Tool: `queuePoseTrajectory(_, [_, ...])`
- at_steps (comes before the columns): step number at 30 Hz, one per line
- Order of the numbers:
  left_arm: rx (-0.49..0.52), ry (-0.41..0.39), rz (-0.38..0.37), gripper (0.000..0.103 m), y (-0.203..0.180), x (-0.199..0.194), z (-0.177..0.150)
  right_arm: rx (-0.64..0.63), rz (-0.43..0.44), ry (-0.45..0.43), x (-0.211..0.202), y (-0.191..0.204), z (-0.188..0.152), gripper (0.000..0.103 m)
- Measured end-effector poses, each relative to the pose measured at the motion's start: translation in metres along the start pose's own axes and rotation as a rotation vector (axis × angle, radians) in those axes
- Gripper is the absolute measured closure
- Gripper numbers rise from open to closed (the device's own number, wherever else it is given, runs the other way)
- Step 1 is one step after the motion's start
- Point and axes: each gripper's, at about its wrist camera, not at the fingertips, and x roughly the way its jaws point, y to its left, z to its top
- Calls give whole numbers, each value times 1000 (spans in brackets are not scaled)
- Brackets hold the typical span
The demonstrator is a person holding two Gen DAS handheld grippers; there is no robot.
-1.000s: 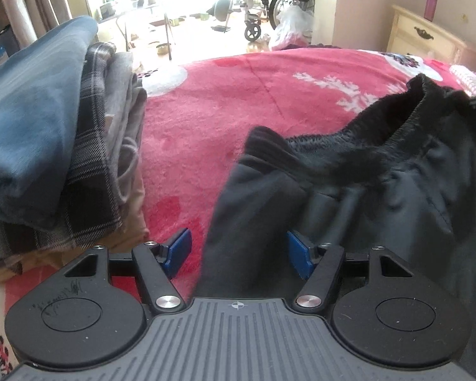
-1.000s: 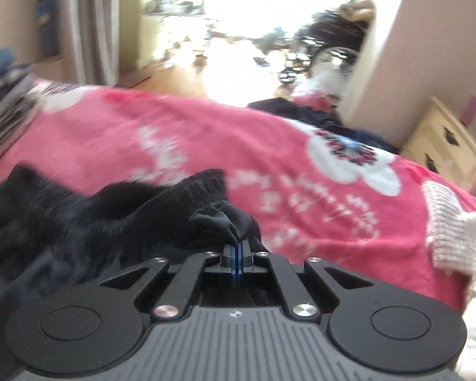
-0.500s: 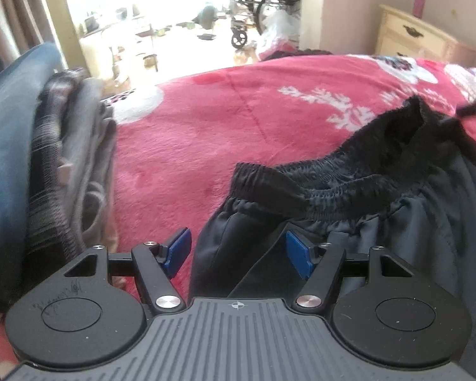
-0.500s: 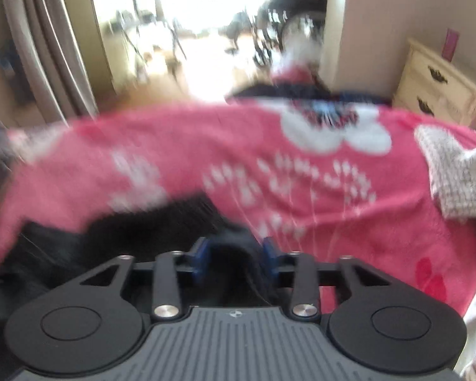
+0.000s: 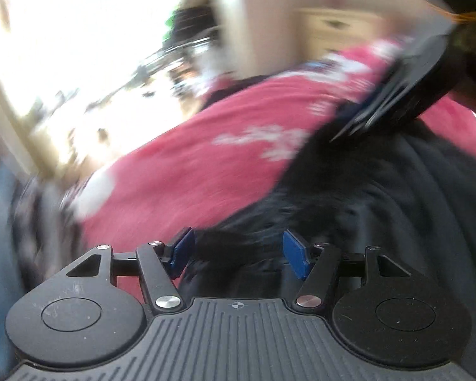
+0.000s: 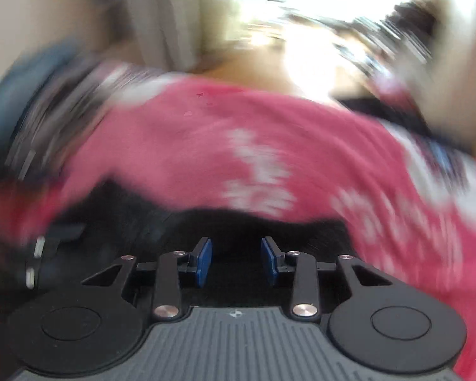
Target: Fold clothes
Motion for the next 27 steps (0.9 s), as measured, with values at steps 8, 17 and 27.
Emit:
queuePoseTrajectory(8, [223,80,-72,48,-15,39,3,-496,39,157,46,46,0,63])
queuePoseTrajectory(17, [298,116,-125,46,-14,57,-6,-418,152,239,63,35,6,38])
queuePoseTrajectory(27, [213,38,-37,87,-9,38,-12,-277,85,89,17,30,6,98])
